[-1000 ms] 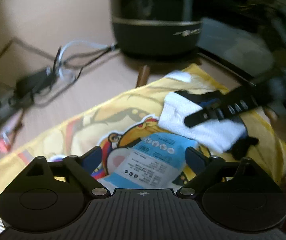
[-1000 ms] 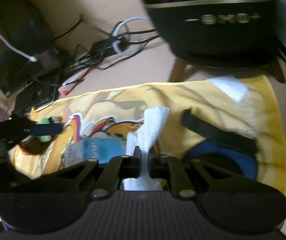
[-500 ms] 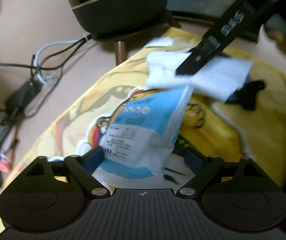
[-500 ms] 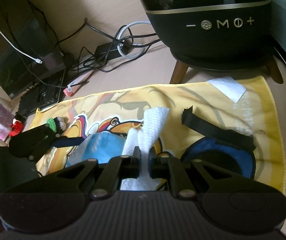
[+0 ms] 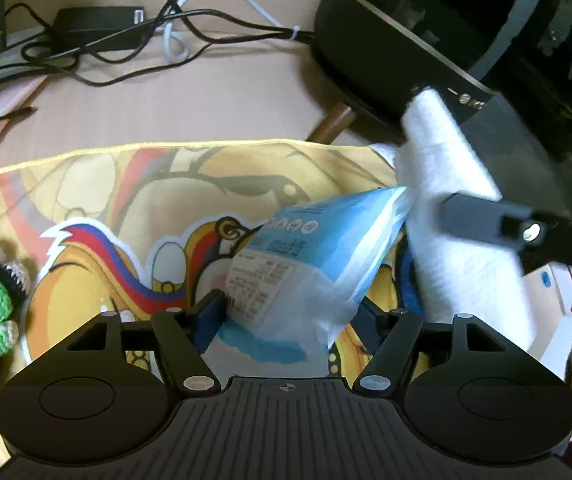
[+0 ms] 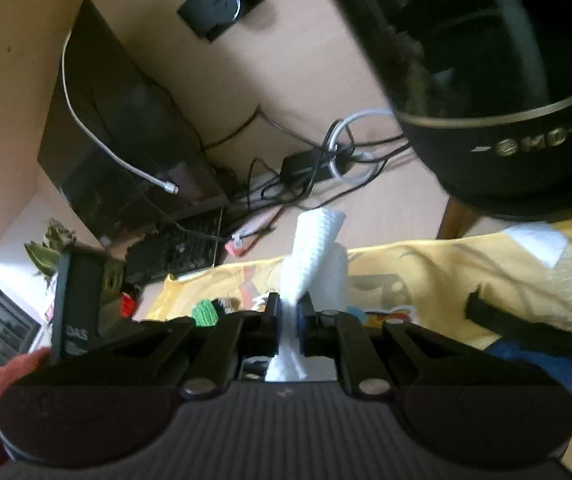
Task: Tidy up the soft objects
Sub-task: 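Hold the packet with the left gripper while the right gripper wipes it with the tissue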
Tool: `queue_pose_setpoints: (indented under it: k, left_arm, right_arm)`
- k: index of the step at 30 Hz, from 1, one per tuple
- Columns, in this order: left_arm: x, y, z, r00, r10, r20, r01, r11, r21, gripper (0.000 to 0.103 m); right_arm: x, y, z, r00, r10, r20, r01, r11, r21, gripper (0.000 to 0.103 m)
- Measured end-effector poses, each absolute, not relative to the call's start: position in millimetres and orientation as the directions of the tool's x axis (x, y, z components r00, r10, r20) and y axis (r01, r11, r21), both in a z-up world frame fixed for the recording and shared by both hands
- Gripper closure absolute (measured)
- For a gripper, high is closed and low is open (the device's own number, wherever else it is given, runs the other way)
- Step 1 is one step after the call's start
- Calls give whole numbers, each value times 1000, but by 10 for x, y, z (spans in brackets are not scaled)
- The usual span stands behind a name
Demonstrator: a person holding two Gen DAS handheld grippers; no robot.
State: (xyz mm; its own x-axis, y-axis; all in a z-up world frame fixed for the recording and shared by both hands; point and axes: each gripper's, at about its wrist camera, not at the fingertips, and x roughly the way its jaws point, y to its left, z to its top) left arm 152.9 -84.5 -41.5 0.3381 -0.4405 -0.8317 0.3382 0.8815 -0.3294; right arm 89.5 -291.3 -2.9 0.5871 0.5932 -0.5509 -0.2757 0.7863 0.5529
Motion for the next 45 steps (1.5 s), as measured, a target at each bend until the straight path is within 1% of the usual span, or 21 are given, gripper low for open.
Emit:
queue_pose_setpoints:
  k: [1, 4, 7, 10, 12, 16, 19, 24, 28, 31, 34, 36, 39, 40, 42, 43, 44, 45]
  left_arm:
    - [1524, -860, -419, 340, -433, -835, 338, 885, -321, 30]
    - [1518, -875, -434, 341, -418, -842, 334, 891, -307, 27]
    - [1533, -878, -462, 333, -412, -848, 330, 894, -304, 26]
    - [1520, -914, -471, 329, -408, -852, 340, 893, -296, 26]
    - [1507, -930, -470, 325, -408, -853, 348, 891, -293, 26]
    - [1518, -922, -490, 322, -413, -852, 350, 888, -298, 26]
    - [1542, -902, -517, 326, -417, -848, 341, 889, -306, 27]
    - [1581, -891, -533, 354, -385, -853, 330, 904, -271, 25]
    - [1560, -938, -465, 397, -387, -832, 417, 884, -212, 10]
    - [1532, -1048, -434, 442, -380, -812, 513, 850, -118, 9]
    - [1574, -1188, -500, 465, -348, -814, 558, 829, -35, 9]
    - [1636, -1252, -572, 467, -325, -822, 554, 832, -14, 9]
    - [1690, -1271, -622, 457, -324, -828, 535, 844, -34, 9]
    - [1706, -1261, -625, 445, -329, -833, 524, 850, -56, 16]
    - [1735, -1206, -600, 392, -367, -843, 495, 857, -142, 44]
    - [1749, -1169, -573, 364, -386, -847, 468, 863, -192, 45]
    - [1759, -1131, -547, 337, -409, -848, 441, 864, -242, 49]
    - [1764, -1085, -522, 306, -445, -842, 412, 859, -304, 49]
  right_arm:
    - [902, -2874, -35, 591, 585, -555, -276, 793, 542, 93]
    - [879, -2887, 10, 589, 654, -475, -324, 729, 603, 93]
    - [883, -2937, 73, 555, 738, -384, -379, 635, 673, 94]
    - [951, -2904, 0, 528, 747, -404, -369, 630, 683, 93]
    - [992, -2858, -89, 519, 722, -458, -340, 666, 664, 93]
    - [1078, -2825, -305, 528, 608, -593, -258, 780, 570, 93]
    - [1097, -2883, -393, 548, 526, -651, -201, 838, 508, 93]
    - [1091, -2986, -429, 571, 435, -696, -154, 889, 430, 93]
    - [1093, -3080, -457, 571, 405, -714, -111, 900, 421, 93]
    - [1089, -3120, -472, 570, 403, -717, -95, 898, 429, 93]
    - [1075, -3126, -461, 569, 404, -716, -95, 897, 431, 92]
    - [1074, -3111, -447, 572, 404, -714, -95, 897, 432, 91]
    - [1039, -3148, -415, 585, 398, -707, -84, 896, 436, 91]
    - [1028, -3165, -399, 591, 395, -703, -78, 896, 437, 91]
    - [1000, -3197, -344, 607, 399, -688, -78, 891, 448, 91]
    - [985, -3209, -304, 615, 402, -679, -84, 889, 450, 93]
    - [970, -3221, -265, 623, 404, -670, -89, 887, 453, 93]
    - [956, -3232, -225, 630, 408, -661, -95, 885, 455, 93]
